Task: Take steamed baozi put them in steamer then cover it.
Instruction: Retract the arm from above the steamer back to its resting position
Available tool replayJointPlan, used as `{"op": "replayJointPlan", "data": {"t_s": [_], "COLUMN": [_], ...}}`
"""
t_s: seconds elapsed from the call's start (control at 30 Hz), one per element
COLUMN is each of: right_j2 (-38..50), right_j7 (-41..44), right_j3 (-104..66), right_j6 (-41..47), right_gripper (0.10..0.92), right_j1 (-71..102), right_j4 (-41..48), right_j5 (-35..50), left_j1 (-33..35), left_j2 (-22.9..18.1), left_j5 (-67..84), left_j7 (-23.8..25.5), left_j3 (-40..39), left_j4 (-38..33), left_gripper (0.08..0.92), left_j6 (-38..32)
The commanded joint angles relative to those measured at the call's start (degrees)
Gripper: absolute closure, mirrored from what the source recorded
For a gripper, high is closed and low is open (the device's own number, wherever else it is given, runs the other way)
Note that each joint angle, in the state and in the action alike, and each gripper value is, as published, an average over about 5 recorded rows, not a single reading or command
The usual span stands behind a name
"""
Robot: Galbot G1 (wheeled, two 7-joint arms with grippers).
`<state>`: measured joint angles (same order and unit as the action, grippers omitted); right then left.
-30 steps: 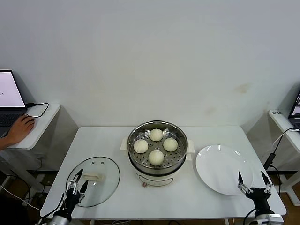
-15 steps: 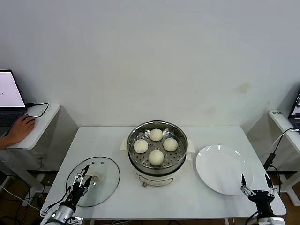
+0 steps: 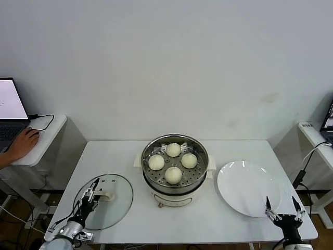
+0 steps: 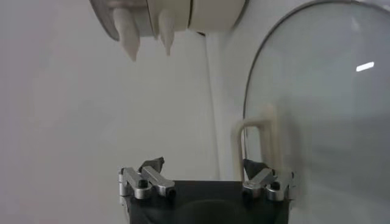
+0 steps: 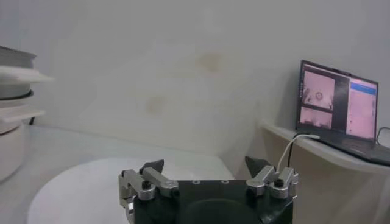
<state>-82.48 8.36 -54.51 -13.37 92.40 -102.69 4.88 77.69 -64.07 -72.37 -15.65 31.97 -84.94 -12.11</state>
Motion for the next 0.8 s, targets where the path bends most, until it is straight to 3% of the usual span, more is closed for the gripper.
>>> {"op": "replayJointPlan", "data": {"t_s": [0.03,0.53,0.67,0.8], "right_j2": [0.0,-0.5,-0.4,-0.2], "right_j7": [0.0,0.2,0.2,0.1], "right_j3": [0.3,2.6,3.0,3.0], "right_j6": [-0.1,-0.4,-0.6,-0.6], "right_gripper": [0.203,0.202,0.203,0.202], "right_j1": [0.3,0.8,0.9,1.2], "right_j4": [-0.4,-1.5,-1.7,-2.0], "right_j5": [-0.4,-1.8,-2.6,-2.8], "left_j1": [-1.9,-2.0,-0.1,4.0], "left_j2": [0.0,-0.5,-0.5,-0.6], "left_j5": [0.3,2.2,3.2,5.3], "left_j7": [-0.7,-3.2,-4.0,-4.1], "left_j3": [-0.2,0.2,0.9,2.4], "left_j4": [3.1,4.4,1.4,-5.0], "left_gripper": [0.311,0.743,0.843,0.867], "left_j6": [-0.5,-3.7,-4.1,-1.8]}}
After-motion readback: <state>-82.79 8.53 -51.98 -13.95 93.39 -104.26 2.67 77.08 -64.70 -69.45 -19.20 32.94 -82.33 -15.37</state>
